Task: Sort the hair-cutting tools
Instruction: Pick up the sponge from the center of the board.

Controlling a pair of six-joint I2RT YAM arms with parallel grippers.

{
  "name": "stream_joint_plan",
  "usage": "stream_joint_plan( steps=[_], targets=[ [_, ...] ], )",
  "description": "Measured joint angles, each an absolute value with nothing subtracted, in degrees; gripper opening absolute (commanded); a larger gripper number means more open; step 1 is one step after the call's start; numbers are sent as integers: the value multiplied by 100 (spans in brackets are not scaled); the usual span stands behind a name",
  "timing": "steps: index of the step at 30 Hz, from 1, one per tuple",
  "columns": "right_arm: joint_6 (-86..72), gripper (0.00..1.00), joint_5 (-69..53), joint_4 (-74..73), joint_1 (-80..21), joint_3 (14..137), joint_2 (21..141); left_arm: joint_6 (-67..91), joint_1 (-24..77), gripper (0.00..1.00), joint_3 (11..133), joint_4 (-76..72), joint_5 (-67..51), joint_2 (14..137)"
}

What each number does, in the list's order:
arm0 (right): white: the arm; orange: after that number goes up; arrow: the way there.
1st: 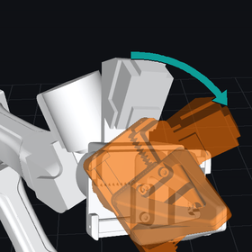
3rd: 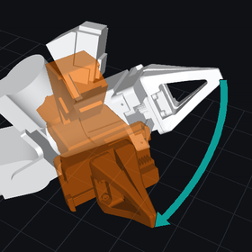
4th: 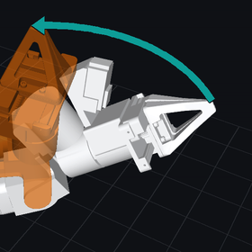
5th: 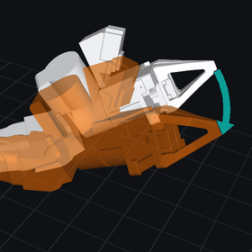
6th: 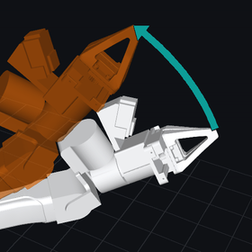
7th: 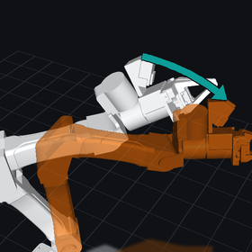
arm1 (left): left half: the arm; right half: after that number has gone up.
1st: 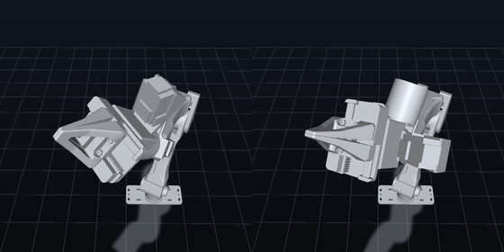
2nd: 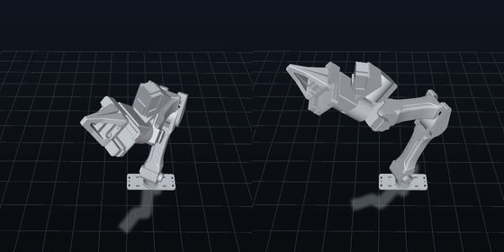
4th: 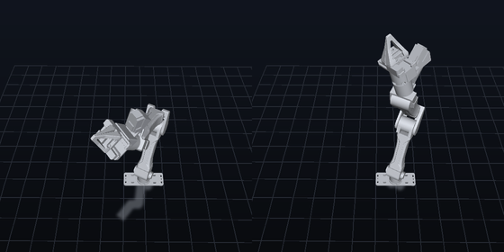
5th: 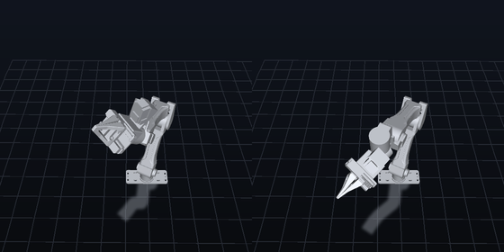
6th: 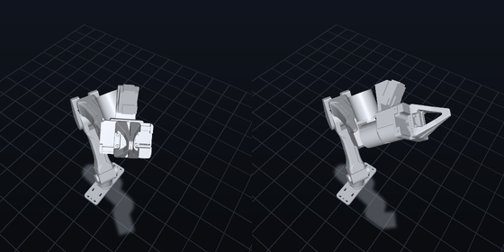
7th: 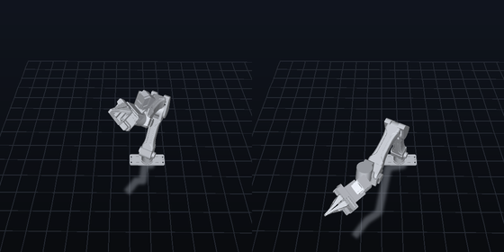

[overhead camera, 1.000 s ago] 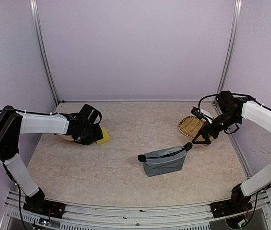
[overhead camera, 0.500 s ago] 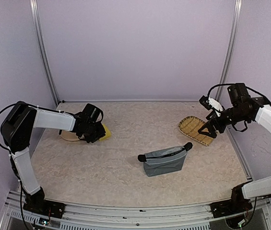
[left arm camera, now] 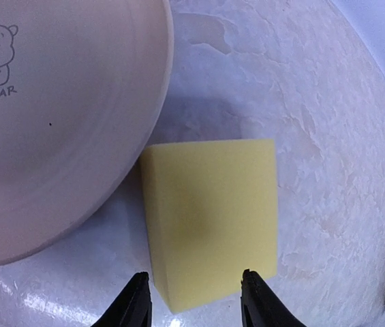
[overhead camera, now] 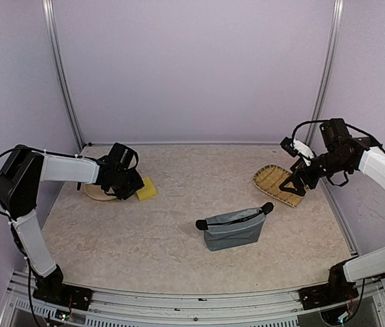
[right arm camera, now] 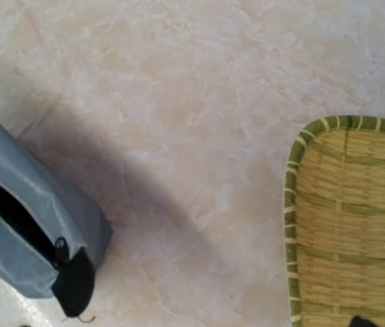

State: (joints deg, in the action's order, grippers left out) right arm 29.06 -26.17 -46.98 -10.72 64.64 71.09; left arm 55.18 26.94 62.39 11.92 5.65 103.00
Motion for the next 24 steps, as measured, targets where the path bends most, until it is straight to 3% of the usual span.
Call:
stream_joint_plan(
  steps=[3,11,17,20,24],
  targets=[
    [2906,100,-2652,-4698,-1072,6508,7111,5537,2615,34,6357,1138,469,10582],
    [2849,100,-2556,-4672,-1072,6519,7109,5546,2609,0,6508,1017,316,10884],
    [2759,100,-2010,-4530,-987,6619,7345,5076,2773,0,6635,952,183,10877],
    [2762,100,-2408,-4370,-775,6683,7594,4464,3118,0,6919,1068,266,10794],
    [2919,90,-3363,-4342,-652,6746,7955,3374,3924,0,7240,1135,550,10337]
  ],
)
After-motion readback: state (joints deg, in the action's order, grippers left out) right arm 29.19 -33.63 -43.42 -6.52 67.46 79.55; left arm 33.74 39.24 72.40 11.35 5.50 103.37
